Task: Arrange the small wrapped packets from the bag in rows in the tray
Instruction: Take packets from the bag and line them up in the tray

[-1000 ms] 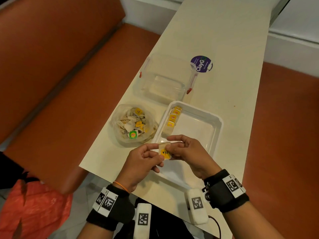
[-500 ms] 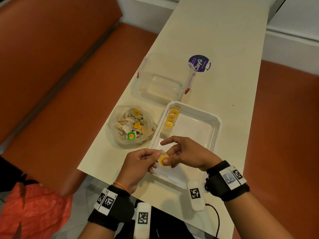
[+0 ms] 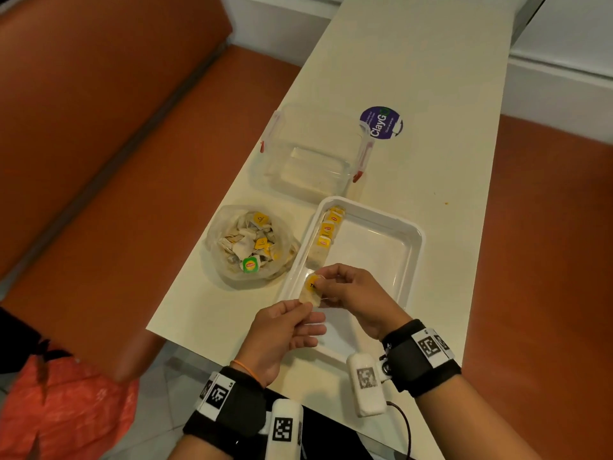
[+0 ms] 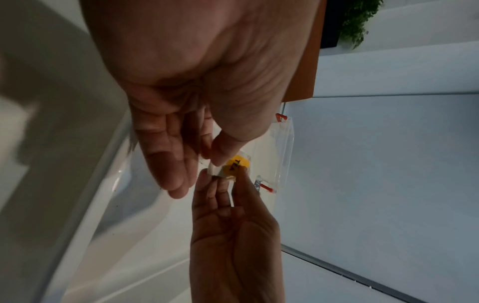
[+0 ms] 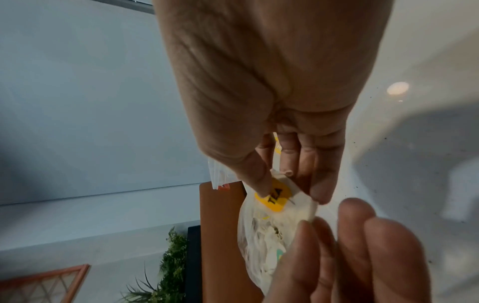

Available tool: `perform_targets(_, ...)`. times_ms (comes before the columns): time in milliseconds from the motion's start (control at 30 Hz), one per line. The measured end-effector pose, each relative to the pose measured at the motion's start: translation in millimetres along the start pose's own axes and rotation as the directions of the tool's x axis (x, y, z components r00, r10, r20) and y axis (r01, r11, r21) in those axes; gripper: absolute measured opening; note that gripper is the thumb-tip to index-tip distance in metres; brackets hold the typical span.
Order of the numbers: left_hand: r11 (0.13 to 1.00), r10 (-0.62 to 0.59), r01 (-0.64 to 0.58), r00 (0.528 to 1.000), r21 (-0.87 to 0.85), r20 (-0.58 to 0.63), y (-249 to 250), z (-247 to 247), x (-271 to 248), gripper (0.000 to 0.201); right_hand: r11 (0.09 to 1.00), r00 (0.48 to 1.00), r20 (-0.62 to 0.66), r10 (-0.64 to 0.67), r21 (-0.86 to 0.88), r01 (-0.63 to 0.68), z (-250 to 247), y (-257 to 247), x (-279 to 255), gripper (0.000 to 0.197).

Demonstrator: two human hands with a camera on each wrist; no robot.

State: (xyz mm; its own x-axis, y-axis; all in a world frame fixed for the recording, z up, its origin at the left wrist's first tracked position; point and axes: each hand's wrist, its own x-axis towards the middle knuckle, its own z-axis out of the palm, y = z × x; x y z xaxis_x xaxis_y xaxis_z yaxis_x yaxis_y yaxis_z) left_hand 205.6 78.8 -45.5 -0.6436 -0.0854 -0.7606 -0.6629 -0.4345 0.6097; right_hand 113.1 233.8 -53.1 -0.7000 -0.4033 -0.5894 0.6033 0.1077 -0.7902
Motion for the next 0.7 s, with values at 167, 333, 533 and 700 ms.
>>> perform_targets(167, 0.999, -0.014, 0.016, 0.999, 0.033, -0.042, 1.0, -4.1, 1.3, 0.024, 0.961, 0.972, -0.171, -0.159, -0.253, 0.113, 0.0, 13.5, 18.5, 0.012)
perform_targets(333, 0.999, 0.016, -0.013, 0.998, 0.047, -0.061, 4.0, -8.4, -1.3, 0.023, 0.947, 0.948, -0.266, -0.172, -0.311, 0.084, 5.0, 29.7, 44.7, 0.013)
perform_targets(533, 0.997, 0.04, -0.035, 0.996, 0.068, -0.079, 4.3, -12.6, -1.5, 0.024, 0.965, 0.923, -0.355, -0.15, -0.254, 0.059, 12.0, 37.7, 63.7, 0.017)
perform_targets(700, 0.995, 0.057, -0.05, 0.994, 0.086, -0.09, 3.6, -15.2, -0.8, 0.02, 0.966, 0.888, -0.426, -0.175, -0.249, 0.07, 12.8, 39.8, 69.5, 0.019)
